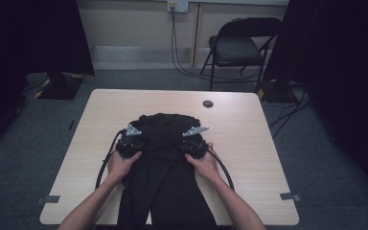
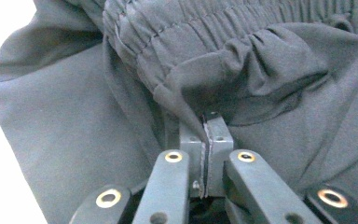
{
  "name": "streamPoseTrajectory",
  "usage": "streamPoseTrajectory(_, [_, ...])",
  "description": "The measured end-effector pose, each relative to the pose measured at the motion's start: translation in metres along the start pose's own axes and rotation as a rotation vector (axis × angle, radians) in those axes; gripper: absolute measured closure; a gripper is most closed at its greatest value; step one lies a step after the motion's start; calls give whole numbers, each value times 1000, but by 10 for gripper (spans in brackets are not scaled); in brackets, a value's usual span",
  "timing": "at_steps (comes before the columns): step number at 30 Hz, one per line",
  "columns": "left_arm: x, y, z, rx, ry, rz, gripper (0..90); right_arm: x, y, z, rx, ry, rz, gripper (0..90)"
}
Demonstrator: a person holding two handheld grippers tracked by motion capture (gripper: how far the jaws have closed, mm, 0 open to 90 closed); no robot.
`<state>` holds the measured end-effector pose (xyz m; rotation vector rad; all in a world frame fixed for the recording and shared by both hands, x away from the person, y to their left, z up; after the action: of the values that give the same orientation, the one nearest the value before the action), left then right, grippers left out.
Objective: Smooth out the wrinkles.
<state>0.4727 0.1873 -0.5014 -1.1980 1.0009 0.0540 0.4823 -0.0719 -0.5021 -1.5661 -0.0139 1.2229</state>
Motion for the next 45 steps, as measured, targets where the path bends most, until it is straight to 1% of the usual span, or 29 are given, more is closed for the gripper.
streamPoseTrajectory(7, [18, -13, 19, -49, -20, -26, 888, 16, -19, -13, 8, 49, 5, 838])
streamPoseTrajectory(8, [20, -14, 21, -61, -18, -31, 888, 21, -26, -17, 13, 93, 10, 839])
streamPoseTrajectory(9, [22, -16, 23, -76, -18, -32, 888, 23, -29, -18, 23, 107, 14, 838])
streamPoseTrajectory(11, [21, -18, 27, -106, -3, -40, 888, 24, -31, -19, 23, 110, 20, 838])
streamPoseTrajectory(13, [14, -21, 30, -140, 19, -85, 888, 22, -35, -21, 25, 98, 28, 838])
streamPoseTrajectory(15, [0, -31, 34, -127, 30, -116, 888, 9, -45, -23, 35, 90, -8, 840])
streamPoseTrajectory(17, [-19, -46, 36, -116, 33, -173, 889, -12, -63, -24, 39, 68, -72, 840])
streamPoseTrajectory(19, [-46, -65, 37, -115, 47, -260, 889, -38, -86, -23, 22, 58, -148, 840])
streamPoseTrajectory(20, [-72, -82, 34, -94, 48, -322, 889, -66, -107, -16, -1, 50, -223, 840])
streamPoseTrajectory(21, [-72, -82, 34, -94, 48, -322, 889, -66, -107, -16, -1, 50, -223, 840])
streamPoseTrajectory(22, [-105, -97, 25, -57, 63, -376, 889, -95, -123, -7, -26, 27, -297, 840])
streamPoseTrajectory(23, [-105, -97, 25, -57, 63, -376, 889, -108, -127, -3, -40, 19, -321, 840])
streamPoseTrajectory(24, [-119, -100, 18, -42, 73, -396, 889, -119, -129, 3, -56, 12, -339, 840])
streamPoseTrajectory(25, [-131, -101, 11, -24, 81, -402, 889, -119, -129, 3, -56, 12, -339, 840])
streamPoseTrajectory(26, [-141, -99, 4, -5, 85, -400, 889, -129, -128, 8, -71, -4, -354, 840])
streamPoseTrajectory(28, [-152, -87, -8, -5, 122, -373, 888, -141, -116, 19, -91, -34, -346, 840])
streamPoseTrajectory(29, [-153, -77, -14, 1, 129, -348, 888, -143, -106, 24, -101, -42, -327, 840])
streamPoseTrajectory(31, [-148, -53, -24, 6, 153, -290, 888, -139, -80, 30, -87, -85, -280, 840])
streamPoseTrajectory(32, [-139, -33, -31, -6, 173, -228, 888, -136, -69, 33, -81, -98, -258, 839])
streamPoseTrajectory(33, [-127, -13, -37, -13, 186, -162, 887, -127, -50, 37, -81, -103, -206, 840])
streamPoseTrajectory(34, [-119, -1, -41, -24, 204, -123, 887, -116, -32, 40, -80, -118, -151, 839])
streamPoseTrajectory(35, [-112, 9, -44, -16, 212, -86, 887, -109, -22, 41, -83, -117, -119, 839])
streamPoseTrajectory(36, [-99, 24, -47, -18, 217, -21, 887, -100, -13, 42, -83, -115, -83, 839])
streamPoseTrajectory(37, [-91, 31, -47, -29, 224, 27, 886, -86, 1, 42, -82, -120, -34, 839])
streamPoseTrajectory(39, [-80, 38, -50, -4, 221, 76, 886, -64, 19, 42, -70, -127, 25, 839])
streamPoseTrajectory(41, [-71, 40, -49, 20, 203, 79, 885, -48, 29, 39, -66, -116, 54, 838])
streamPoseTrajectory(43, [-59, 39, -44, 36, 167, 99, 885, -38, 30, 32, -48, -117, 66, 837])
streamPoseTrajectory(44, [-55, 38, -42, 31, 158, 98, 884, -32, 28, 28, -52, -114, 64, 836])
streamPoseTrajectory(45, [-49, 33, -38, 35, 133, 92, 884, -29, 25, 26, -58, -98, 61, 836])
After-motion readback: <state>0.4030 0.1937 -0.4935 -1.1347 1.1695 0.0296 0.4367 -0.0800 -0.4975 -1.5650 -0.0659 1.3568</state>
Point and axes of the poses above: each handheld gripper's, and its own axes: x roughly forward along the jaws, y roughly out of its underside, z roughly to its left, the point moved 1 cm from there along x, roughly forward along the jaws, and after that the axes turned 3 degrees about x, right-handed, at the moved point
